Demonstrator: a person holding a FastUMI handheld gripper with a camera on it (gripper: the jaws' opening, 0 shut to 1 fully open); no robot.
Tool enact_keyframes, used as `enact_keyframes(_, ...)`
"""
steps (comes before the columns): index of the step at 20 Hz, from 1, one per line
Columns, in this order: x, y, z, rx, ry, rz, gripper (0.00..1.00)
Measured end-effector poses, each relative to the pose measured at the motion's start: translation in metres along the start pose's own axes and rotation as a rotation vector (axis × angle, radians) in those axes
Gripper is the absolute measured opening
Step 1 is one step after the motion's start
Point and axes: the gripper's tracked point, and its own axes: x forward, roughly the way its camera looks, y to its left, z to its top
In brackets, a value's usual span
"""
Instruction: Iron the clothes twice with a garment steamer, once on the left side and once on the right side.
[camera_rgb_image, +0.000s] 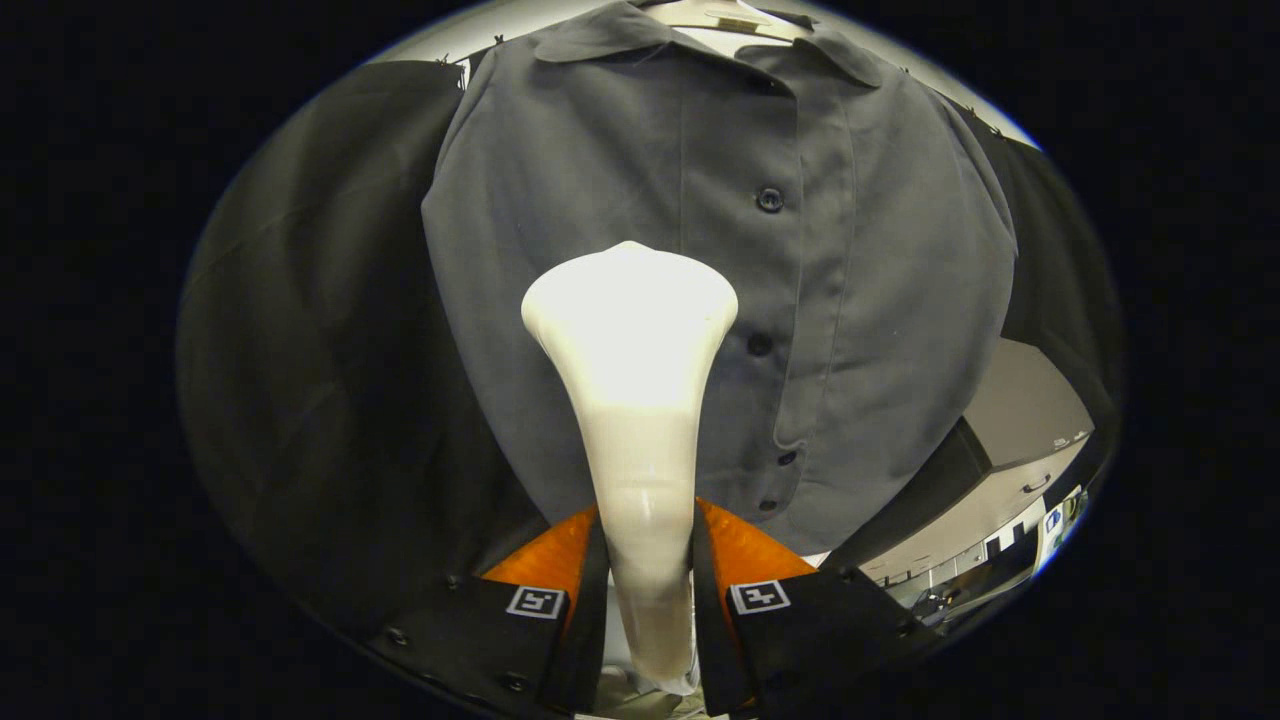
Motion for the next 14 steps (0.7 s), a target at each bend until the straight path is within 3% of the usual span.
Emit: enact_keyframes(14, 0.044, -0.014, -0.09, 0.003, 0.166, -0.005, 0.46)
